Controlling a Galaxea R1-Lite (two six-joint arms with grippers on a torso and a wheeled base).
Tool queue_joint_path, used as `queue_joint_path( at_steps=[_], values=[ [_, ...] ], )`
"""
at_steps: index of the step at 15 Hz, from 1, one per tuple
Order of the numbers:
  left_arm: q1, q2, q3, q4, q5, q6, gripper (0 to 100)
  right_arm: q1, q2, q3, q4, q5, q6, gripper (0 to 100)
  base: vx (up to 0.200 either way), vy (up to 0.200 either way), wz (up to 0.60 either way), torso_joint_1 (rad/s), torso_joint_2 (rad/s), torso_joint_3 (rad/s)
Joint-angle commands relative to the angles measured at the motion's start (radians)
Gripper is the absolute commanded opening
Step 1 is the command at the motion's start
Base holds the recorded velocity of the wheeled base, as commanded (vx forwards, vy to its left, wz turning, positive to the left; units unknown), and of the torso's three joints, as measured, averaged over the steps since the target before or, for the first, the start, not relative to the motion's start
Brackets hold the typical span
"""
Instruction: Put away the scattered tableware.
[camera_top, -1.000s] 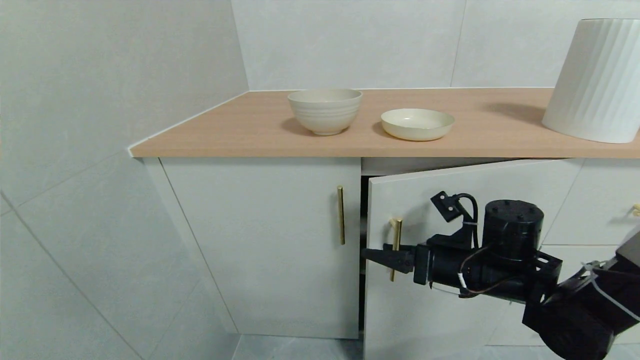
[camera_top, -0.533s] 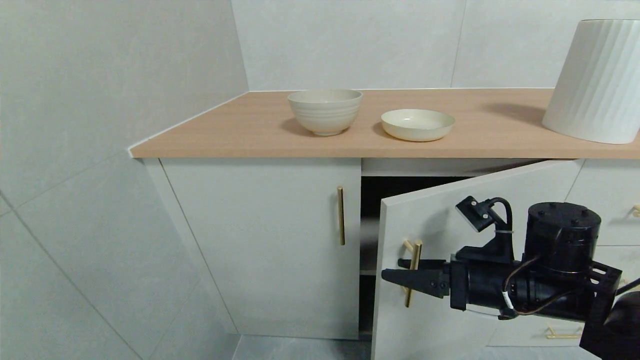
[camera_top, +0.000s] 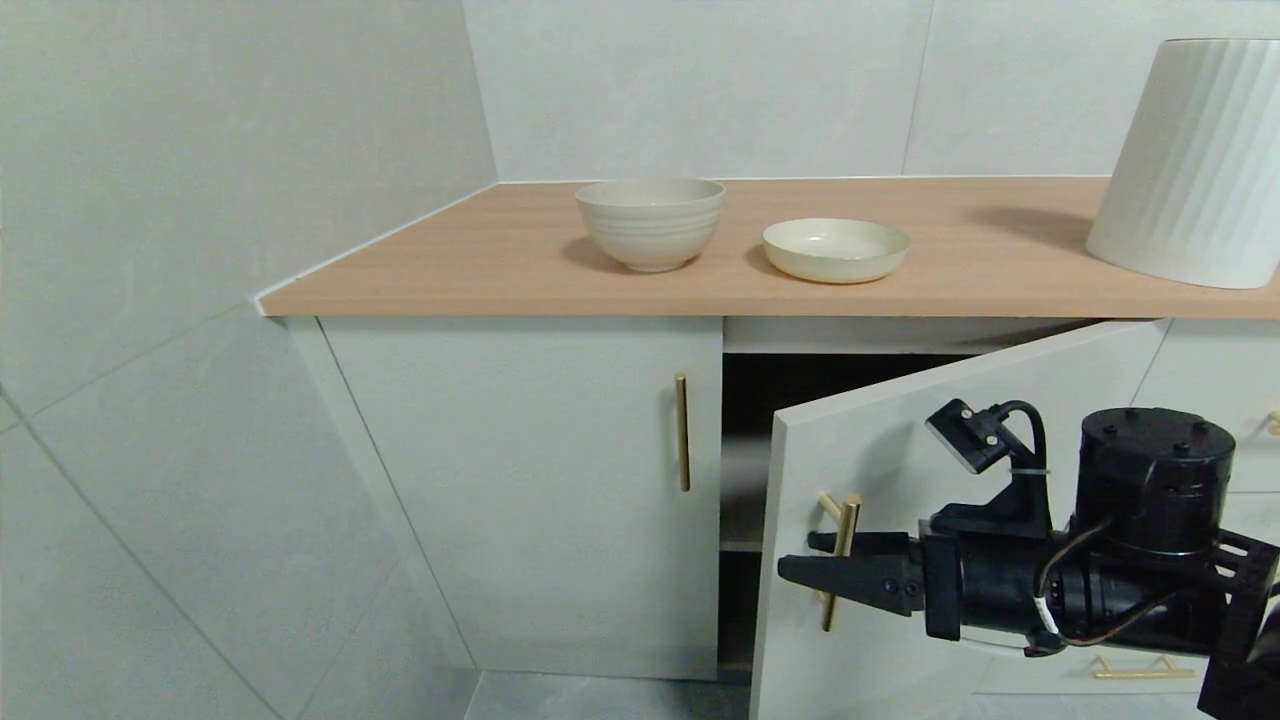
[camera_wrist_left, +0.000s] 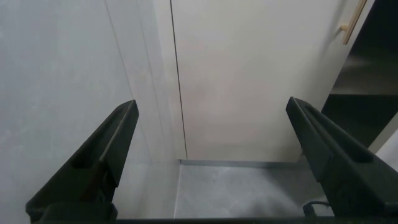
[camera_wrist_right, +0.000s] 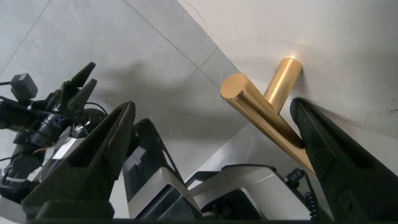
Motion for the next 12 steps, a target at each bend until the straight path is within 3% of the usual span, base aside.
queue_joint_path(
  at_steps=[1, 3, 4, 5, 7, 10, 12],
  values=[
    [0.0, 0.0, 0.0, 0.0, -0.002, 0.007, 100, 0.0, -0.003, 0.003, -0.002, 0.001, 0.001, 100, 0.0, 0.0, 0.0, 0.0, 0.0, 0.0],
    [0.0, 0.0, -0.015, -0.02, -0.008, 0.01, 100, 0.0, -0.008, 0.003, -0.002, 0.001, 0.001, 100, 0.0, 0.0, 0.0, 0.0, 0.0, 0.0],
    [0.0, 0.002, -0.075, -0.017, -0.046, 0.01, 100, 0.001, -0.011, 0.002, -0.002, 0.001, 0.001, 100, 0.0, 0.0, 0.0, 0.0, 0.0, 0.0],
    [-0.003, 0.018, -0.147, 0.016, -0.126, 0.007, 100, 0.0, -0.011, 0.0, -0.002, 0.001, 0.001, 100, 0.0, 0.0, 0.0, 0.0, 0.0, 0.0],
    [-0.02, 0.212, -0.422, 0.155, -0.316, -0.04, 100, 0.001, -0.009, 0.0, -0.002, 0.001, 0.001, 100, 0.0, 0.0, 0.0, 0.0, 0.0, 0.0],
    [-0.021, 0.575, -0.689, 0.175, -0.53, -0.05, 100, 0.001, -0.008, 0.0, -0.002, 0.001, -0.001, 100, 0.0, 0.0, 0.0, 0.0, 0.0, 0.0],
    [-0.023, 0.719, -0.758, 0.172, -0.583, -0.05, 100, 0.001, -0.004, -0.001, -0.004, 0.001, -0.001, 100, 0.0, 0.0, 0.0, 0.0, 0.0, 0.0]
  ],
)
